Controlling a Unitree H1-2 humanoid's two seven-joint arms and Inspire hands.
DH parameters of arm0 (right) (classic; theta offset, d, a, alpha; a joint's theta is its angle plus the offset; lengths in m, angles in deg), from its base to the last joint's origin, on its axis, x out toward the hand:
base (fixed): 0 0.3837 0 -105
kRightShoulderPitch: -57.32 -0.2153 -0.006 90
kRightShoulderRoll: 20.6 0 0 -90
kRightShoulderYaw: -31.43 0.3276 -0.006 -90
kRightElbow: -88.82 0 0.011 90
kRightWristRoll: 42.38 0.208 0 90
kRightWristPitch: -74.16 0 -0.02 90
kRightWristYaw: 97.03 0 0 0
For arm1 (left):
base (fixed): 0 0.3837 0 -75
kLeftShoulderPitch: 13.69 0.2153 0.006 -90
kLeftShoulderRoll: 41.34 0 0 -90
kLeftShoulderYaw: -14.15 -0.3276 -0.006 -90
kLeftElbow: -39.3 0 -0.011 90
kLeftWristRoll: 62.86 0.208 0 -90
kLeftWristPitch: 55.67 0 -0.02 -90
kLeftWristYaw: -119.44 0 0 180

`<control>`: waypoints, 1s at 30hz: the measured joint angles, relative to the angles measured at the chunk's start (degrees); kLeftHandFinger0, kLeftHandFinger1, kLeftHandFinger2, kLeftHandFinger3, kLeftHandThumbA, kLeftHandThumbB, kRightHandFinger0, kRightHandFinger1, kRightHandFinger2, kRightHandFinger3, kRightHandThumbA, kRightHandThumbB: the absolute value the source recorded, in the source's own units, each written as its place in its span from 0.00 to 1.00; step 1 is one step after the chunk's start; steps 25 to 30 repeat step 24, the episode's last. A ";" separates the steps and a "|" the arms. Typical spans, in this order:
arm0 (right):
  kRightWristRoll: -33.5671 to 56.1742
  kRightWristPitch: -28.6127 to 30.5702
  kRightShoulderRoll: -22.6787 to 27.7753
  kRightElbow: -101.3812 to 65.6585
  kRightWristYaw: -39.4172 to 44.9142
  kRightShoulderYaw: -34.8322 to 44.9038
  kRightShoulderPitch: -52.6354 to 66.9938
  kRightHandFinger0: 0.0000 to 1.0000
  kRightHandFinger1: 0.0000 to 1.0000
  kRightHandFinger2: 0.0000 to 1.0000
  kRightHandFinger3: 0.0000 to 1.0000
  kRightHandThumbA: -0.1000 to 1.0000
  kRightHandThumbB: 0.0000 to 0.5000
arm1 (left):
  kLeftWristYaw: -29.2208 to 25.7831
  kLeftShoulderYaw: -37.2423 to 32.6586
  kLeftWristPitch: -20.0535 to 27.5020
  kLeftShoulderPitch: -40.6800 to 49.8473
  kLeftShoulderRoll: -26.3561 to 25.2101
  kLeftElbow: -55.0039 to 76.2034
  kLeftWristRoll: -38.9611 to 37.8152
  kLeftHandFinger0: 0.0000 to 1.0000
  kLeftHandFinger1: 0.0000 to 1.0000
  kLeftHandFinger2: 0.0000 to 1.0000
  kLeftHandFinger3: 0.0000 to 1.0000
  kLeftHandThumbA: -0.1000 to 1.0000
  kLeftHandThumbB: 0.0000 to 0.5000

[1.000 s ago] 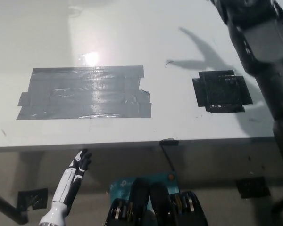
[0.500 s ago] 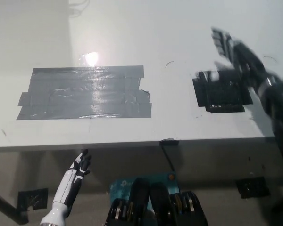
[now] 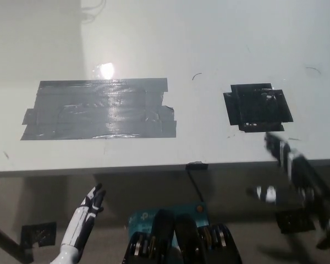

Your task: A stapler is kept on the black spot marked on the desk infront of the robot. The robot picks up the stapler using its right hand and passes it to a person

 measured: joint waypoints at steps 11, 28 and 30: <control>1.30 5.93 -6.70 -17.09 0.15 -3.39 20.77 1.00 1.00 1.00 1.00 1.00 0.35 | 0.00 -0.70 0.71 5.48 -0.08 0.01 0.06 0.95 0.98 0.97 0.99 1.00 0.91; -4.35 14.90 -7.58 -3.43 -0.87 -2.60 18.18 1.00 1.00 1.00 1.00 1.00 0.57 | -0.04 -1.53 3.43 8.53 -0.05 1.27 -0.05 1.00 1.00 1.00 1.00 1.00 0.95; -4.35 14.90 -7.58 -3.43 -0.87 -2.60 18.18 1.00 1.00 1.00 1.00 1.00 0.57 | -0.04 -1.53 3.43 8.53 -0.05 1.27 -0.05 1.00 1.00 1.00 1.00 1.00 0.95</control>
